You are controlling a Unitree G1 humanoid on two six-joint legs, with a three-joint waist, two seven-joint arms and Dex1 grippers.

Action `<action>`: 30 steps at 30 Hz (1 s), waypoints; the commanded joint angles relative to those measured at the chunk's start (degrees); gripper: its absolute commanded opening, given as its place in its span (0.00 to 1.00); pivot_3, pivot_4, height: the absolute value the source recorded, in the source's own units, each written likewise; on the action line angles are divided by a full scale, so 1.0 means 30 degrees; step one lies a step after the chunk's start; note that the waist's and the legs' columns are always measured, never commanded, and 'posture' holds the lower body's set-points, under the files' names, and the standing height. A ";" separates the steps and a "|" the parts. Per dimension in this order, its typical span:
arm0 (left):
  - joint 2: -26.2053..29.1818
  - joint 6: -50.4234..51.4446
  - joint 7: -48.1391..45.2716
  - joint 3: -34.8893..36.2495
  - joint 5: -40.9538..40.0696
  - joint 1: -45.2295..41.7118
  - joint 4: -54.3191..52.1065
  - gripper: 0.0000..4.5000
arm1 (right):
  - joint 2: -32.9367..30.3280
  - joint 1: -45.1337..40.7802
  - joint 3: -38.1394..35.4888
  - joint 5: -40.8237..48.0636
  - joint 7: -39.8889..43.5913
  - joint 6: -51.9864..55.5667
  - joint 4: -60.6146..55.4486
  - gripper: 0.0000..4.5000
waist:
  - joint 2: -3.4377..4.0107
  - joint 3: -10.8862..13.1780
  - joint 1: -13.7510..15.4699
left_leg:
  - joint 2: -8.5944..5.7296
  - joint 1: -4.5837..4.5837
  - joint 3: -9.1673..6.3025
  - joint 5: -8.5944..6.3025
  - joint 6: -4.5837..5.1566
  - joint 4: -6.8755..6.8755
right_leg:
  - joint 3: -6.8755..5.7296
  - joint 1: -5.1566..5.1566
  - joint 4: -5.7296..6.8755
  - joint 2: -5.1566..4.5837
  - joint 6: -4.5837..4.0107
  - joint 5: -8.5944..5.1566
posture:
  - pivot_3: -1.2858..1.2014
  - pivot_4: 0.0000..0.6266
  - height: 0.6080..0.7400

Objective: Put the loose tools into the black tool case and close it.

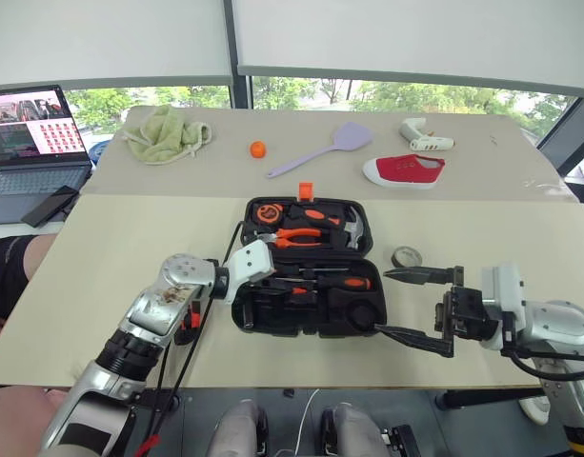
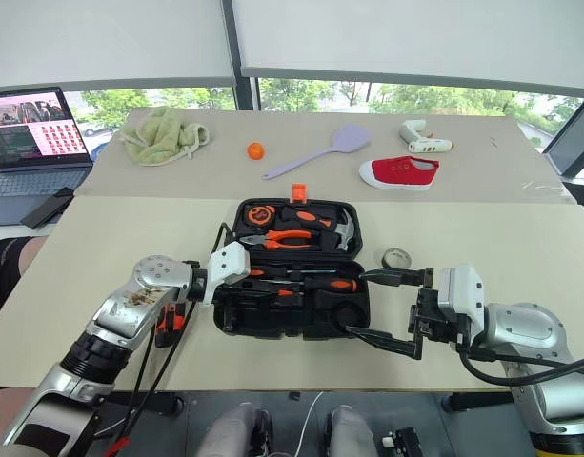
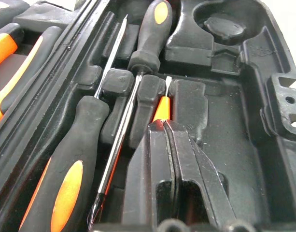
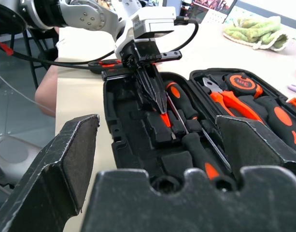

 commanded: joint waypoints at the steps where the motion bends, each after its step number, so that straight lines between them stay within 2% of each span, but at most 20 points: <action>1: 0.0010 -0.0432 0.0093 0.0152 -0.0017 0.1109 0.0154 0.01 | 0.0060 -0.0071 -0.0392 0.0342 -0.0036 -0.0020 -0.0278 1.00 | 0.0010 -0.0012 -0.0014 | 0.0001 0.0006 -0.0001 -0.0001 0.0001 0.0000 | 0.0000 0.0003 0.0000 0.0000 0.0000 0.0000 | 0.52 0.24 1.00; 6: 0.0763 -0.1401 -0.1176 0.3246 -0.3112 0.3237 -0.2432 0.01 | -0.0023 0.0275 -0.0911 0.0286 0.0505 -0.0601 0.0472 1.00 | 0.0020 -0.0018 -0.0158 | 0.0012 -0.0023 0.0000 0.0001 -0.0003 -0.0006 | 0.0007 -0.0034 0.0001 -0.0002 -0.0003 0.0001 | 0.52 0.24 1.00; 10: 0.1837 -0.2258 -0.1186 0.8088 -0.5585 0.6364 -0.3723 0.01 | 0.0250 0.0343 -0.1591 -0.0423 0.1217 -0.2568 0.2305 1.00 | 0.0017 -0.0015 -0.0319 | 0.0022 -0.0024 0.0007 0.0017 -0.0033 -0.0011 | 0.0019 -0.0044 -0.0003 -0.0006 -0.0004 0.0002 | 0.52 0.24 1.00; 13: 0.3003 -0.2348 -0.1528 1.2231 -0.6808 0.9809 -0.3822 0.18 | 0.0383 0.0317 -0.1688 -0.0807 0.2053 -0.4059 0.3758 1.00 | 0.0024 -0.0009 -0.0409 | 0.0035 -0.0015 0.0001 0.0012 -0.0028 -0.0019 | 0.0015 -0.0048 -0.0002 -0.0010 -0.0008 0.0003 | 0.52 0.24 1.00; 15: 0.3317 -0.3092 -0.1676 1.4853 -0.6911 1.2306 -0.3219 0.35 | 0.0423 0.0401 -0.1465 -0.1008 0.2623 -0.4658 0.4416 1.00 | 0.0029 -0.0009 -0.0478 | 0.0031 -0.0008 0.0003 0.0002 -0.0018 -0.0035 | 0.0018 -0.0058 -0.0004 -0.0021 -0.0008 0.0000 | 0.52 0.24 1.00; 17: 0.3357 -0.3487 -0.1465 1.6514 -0.6963 1.3907 -0.2842 0.51 | 0.0418 0.0415 -0.1282 -0.1079 0.3030 -0.4977 0.4901 1.00 | 0.0039 -0.0002 -0.0463 | 0.0028 -0.0002 0.0003 -0.0016 -0.0014 -0.0034 | 0.0013 -0.0052 -0.0011 -0.0038 -0.0006 -0.0004 | 0.52 0.24 1.00; 18: 0.3240 -0.3589 -0.1252 1.7686 -0.6970 1.4999 -0.2589 0.62 | 0.0420 0.0360 -0.1217 -0.1038 0.3191 -0.4980 0.5193 1.00 | 0.0040 0.0000 -0.0394 | 0.0026 -0.0005 0.0006 -0.0032 0.0009 -0.0032 | 0.0004 -0.0051 -0.0014 -0.0055 -0.0003 -0.0006 | 0.52 0.24 1.00; 22: 0.2406 -0.4117 -0.0528 2.1345 -0.6927 1.8558 -0.1504 0.95 | 0.0496 0.0030 -0.0995 -0.0833 0.3583 -0.4759 0.5937 1.00 | 0.0040 0.0005 -0.0258 | 0.0038 0.0018 -0.0008 -0.0103 -0.0020 -0.0017 | -0.0022 -0.0085 -0.0103 -0.0118 -0.0002 -0.0012 | 0.52 0.24 1.00; 23: 0.2056 -0.3717 -0.0126 2.2028 -0.6983 1.9565 -0.1522 0.98 | 0.0439 0.0011 -0.0883 -0.0617 0.3721 -0.4322 0.6000 1.00 | 0.0040 0.0006 -0.0267 | 0.0038 0.0019 -0.0010 -0.0161 -0.0090 -0.0015 | -0.0019 -0.0082 -0.0113 -0.0139 -0.0003 -0.0012 | 0.52 0.24 1.00; 25: 0.1561 -0.2645 0.0890 2.2574 -0.7107 2.0749 -0.2202 0.98 | 0.0479 -0.0214 -0.0608 -0.0671 0.4068 -0.4432 0.6280 1.00 | 0.0044 0.0007 -0.0252 | 0.0037 0.0017 -0.0006 -0.0175 -0.0067 -0.0017 | -0.0016 -0.0089 -0.0127 -0.0172 -0.0003 -0.0011 | 0.52 0.24 1.00; 28: 0.1457 -0.0443 0.3681 2.2166 -0.6302 2.1199 -0.4240 0.98 | 0.0729 -0.0818 -0.0258 -0.0831 0.4255 -0.4802 0.6509 1.00 | 0.0038 0.0012 -0.0131 | 0.0028 0.0013 -0.0013 -0.0189 -0.0077 -0.0014 | -0.0032 -0.0084 -0.0125 -0.0245 -0.0017 -0.0024 | 0.52 0.24 1.00; 30: 0.1489 0.1200 0.3820 2.1505 -0.8129 2.1010 -0.6231 0.98 | 0.1003 -0.1445 -0.0178 -0.0681 0.4009 -0.4647 0.6294 1.00 | 0.0038 0.0012 0.0001 | 0.0023 0.0004 -0.0033 -0.0193 -0.0089 -0.0011 | -0.0034 -0.0076 -0.0124 -0.0267 -0.0066 -0.0052 | 0.52 0.24 1.00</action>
